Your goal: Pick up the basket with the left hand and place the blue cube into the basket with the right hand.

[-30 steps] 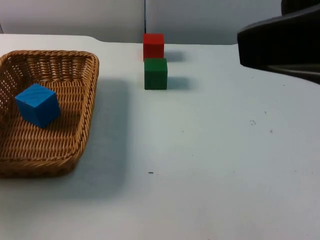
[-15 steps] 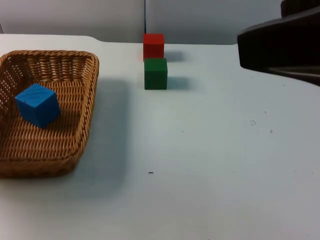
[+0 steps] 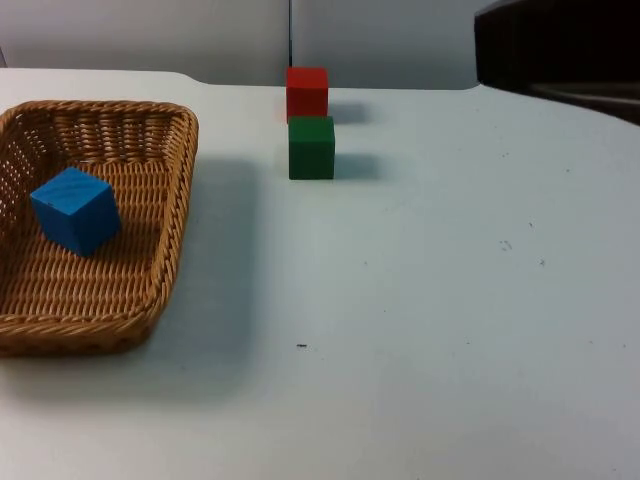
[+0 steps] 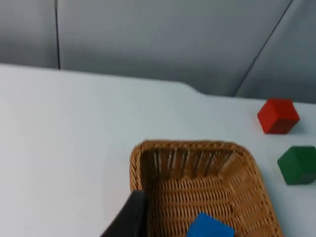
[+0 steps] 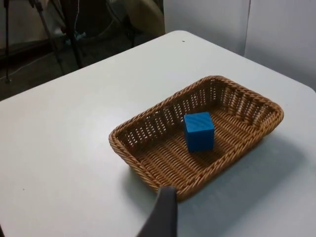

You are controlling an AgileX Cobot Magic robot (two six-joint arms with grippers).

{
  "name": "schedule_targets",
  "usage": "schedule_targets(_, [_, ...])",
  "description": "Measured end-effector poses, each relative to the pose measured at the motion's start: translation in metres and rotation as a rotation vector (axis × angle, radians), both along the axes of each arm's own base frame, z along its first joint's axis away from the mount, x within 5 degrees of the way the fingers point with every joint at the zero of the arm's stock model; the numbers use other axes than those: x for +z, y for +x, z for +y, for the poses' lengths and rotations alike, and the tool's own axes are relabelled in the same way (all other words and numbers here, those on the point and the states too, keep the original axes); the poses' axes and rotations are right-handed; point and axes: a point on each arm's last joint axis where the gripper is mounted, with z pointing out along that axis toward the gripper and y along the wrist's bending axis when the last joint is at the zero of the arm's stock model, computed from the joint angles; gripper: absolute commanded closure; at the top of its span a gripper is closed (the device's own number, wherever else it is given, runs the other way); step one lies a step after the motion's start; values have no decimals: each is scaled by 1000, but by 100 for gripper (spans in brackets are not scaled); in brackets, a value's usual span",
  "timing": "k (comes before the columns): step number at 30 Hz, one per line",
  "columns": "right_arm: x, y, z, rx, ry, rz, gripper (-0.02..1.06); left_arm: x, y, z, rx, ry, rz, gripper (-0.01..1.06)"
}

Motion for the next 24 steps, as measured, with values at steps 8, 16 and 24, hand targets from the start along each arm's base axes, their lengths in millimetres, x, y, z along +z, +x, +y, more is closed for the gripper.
schedule_targets(8, [1,1,0,5,-7,-31,27,62,-96,-38,36,96,-246,7])
schedule_targets(16, [1,1,0,10,-15,-43,27,63,-159,-56,-5,193,-242,7])
schedule_targets(24, [-1,-1,0,31,-51,-42,27,31,-219,-48,63,241,-208,7])
